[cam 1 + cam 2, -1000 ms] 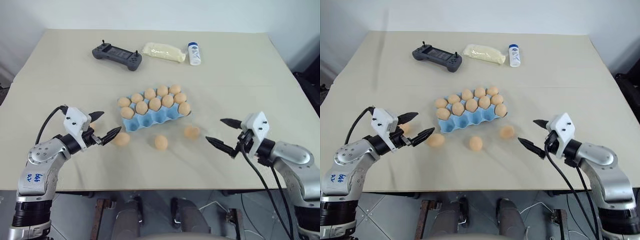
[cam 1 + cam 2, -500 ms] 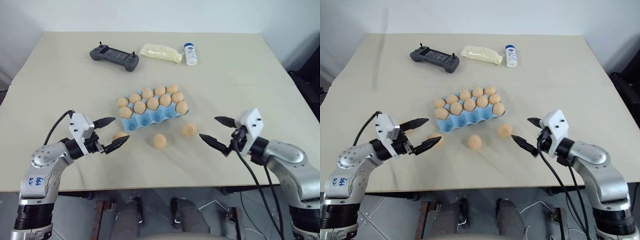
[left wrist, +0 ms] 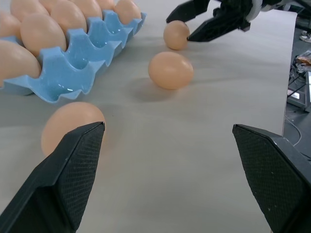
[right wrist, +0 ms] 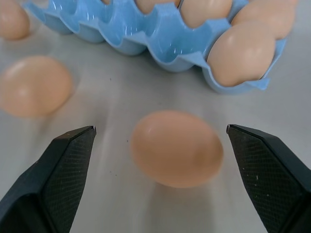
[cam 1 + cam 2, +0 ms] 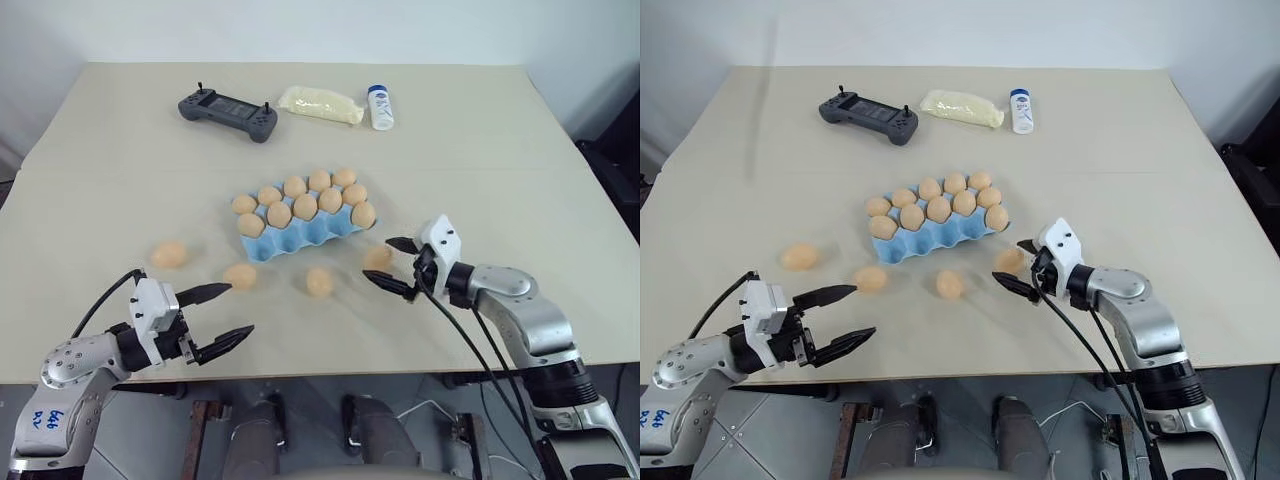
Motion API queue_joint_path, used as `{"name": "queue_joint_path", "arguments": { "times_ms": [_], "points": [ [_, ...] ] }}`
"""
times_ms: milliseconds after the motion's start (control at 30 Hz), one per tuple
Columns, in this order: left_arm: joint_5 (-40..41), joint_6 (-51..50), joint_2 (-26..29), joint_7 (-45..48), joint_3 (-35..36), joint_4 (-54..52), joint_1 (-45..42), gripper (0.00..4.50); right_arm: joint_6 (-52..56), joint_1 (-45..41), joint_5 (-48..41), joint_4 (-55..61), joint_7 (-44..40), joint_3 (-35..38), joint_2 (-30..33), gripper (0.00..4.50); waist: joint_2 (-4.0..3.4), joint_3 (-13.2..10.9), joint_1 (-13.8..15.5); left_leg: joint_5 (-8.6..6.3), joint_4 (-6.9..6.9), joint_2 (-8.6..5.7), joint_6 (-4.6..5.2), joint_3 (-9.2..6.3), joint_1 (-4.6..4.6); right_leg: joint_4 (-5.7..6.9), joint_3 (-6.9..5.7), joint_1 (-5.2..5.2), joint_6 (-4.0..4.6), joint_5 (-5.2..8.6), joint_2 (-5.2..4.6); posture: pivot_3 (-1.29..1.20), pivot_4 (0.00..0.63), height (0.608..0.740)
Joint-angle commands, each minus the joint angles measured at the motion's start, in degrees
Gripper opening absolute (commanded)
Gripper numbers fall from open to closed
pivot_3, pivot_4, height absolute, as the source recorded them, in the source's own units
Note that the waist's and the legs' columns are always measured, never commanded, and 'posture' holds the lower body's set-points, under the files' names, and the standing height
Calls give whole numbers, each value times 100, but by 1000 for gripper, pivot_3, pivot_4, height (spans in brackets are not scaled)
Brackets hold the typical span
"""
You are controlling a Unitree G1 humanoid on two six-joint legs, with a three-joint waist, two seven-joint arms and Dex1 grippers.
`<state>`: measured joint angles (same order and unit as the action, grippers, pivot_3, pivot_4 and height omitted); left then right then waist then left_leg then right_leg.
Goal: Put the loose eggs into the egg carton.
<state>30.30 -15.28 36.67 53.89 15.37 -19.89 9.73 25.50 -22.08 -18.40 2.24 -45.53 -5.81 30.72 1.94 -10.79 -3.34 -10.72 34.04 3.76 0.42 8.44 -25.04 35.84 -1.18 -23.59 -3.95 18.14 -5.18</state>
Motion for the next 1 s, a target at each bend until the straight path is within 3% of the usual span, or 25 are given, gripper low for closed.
{"name": "queue_joint_path", "arguments": {
  "times_ms": [33,100,200,333,400,700,1000],
  "points": [
    [174,136,-47,11,150,-258,109,4495,-322,-224,204,-284,-64,-70,-93,4500,0,0,-5,0,0,0,0,1,-1,-1,0,-1,0,0,-1,0,150,740],
    [181,169,-76,-6,161,-277,147,4495,-360,-299,300,-426,-82,-131,-115,4500,-1,0,-7,0,-1,0,0,2,-2,-2,0,-2,0,0,-1,0,150,740],
    [198,222,-119,-30,182,-289,170,4500,-81,-331,217,-450,-167,-122,-143,3922,-1,0,-4,0,-12,0,-1,6,-2,-6,-17,-7,1,0,-11,0,150,740],
    [223,298,-142,-48,199,-276,187,4500,-84,-321,195,-342,-135,0,-179,2577,-1,0,-6,-1,-15,1,-1,9,-3,-6,-60,-10,-3,-2,-26,0,150,740],
    [239,312,-133,-52,205,-253,182,4500,-65,-318,153,-226,-139,76,-161,2174,-1,0,-4,-1,-15,2,0,8,-3,-5,-84,-9,-3,-2,-33,0,150,740],
    [130,586,-156,-150,285,121,-97,4500,307,-760,-42,489,181,489,-156,1936,-3,-1,-6,-1,-14,3,-1,7,-4,-5,-94,-10,0,-1,-37,0,150,740],
    [43,665,-248,-238,108,305,-446,4500,178,-1950,485,-729,672,-4,-926,1936,-6,-3,-22,-2,-16,10,-5,9,-7,0,-151,-15,-17,-16,-57,0,150,740]
  ]
}}
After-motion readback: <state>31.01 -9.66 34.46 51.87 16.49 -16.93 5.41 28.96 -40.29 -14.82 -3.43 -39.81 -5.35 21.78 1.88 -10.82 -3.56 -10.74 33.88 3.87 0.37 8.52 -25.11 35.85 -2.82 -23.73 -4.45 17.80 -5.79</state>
